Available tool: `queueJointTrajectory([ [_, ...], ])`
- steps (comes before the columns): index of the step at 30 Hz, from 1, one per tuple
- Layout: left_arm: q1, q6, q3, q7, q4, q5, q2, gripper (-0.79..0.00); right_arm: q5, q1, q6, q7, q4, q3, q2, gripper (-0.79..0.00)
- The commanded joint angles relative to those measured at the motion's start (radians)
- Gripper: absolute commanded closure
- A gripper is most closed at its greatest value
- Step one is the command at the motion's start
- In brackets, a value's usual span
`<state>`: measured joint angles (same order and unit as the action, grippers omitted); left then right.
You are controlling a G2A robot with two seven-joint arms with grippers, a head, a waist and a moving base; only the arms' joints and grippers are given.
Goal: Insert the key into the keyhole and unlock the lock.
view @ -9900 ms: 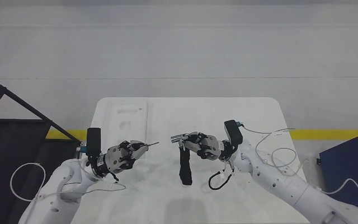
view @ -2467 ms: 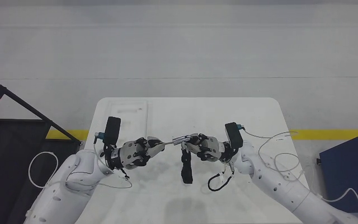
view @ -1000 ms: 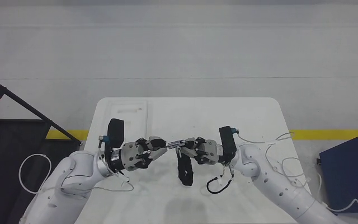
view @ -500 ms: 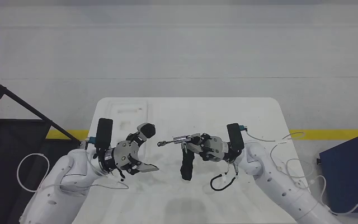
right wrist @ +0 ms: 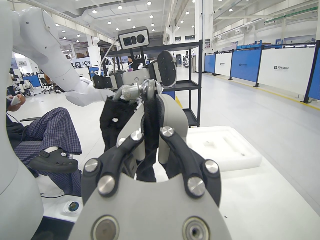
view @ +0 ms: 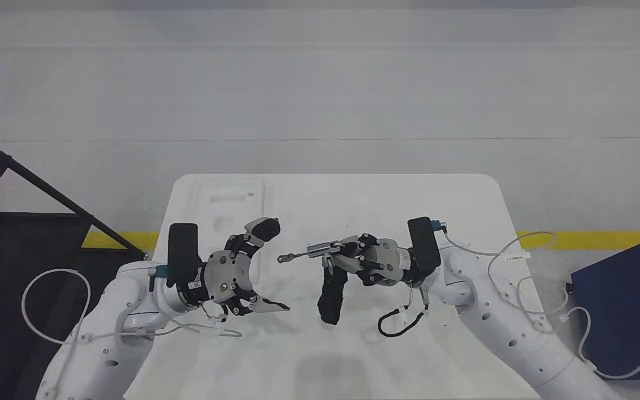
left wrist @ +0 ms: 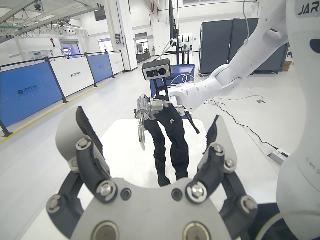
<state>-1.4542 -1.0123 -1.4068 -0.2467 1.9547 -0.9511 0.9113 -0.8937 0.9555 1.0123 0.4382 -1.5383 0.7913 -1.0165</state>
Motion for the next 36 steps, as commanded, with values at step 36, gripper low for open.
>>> queueJointTrajectory([
  [36, 0.011, 0.000, 0.041, 0.077, -0.028, 0.096, 0.007, -0.785, 0.000, 0.000, 0.000, 0.000, 0.000, 0.000, 0.000, 0.000],
])
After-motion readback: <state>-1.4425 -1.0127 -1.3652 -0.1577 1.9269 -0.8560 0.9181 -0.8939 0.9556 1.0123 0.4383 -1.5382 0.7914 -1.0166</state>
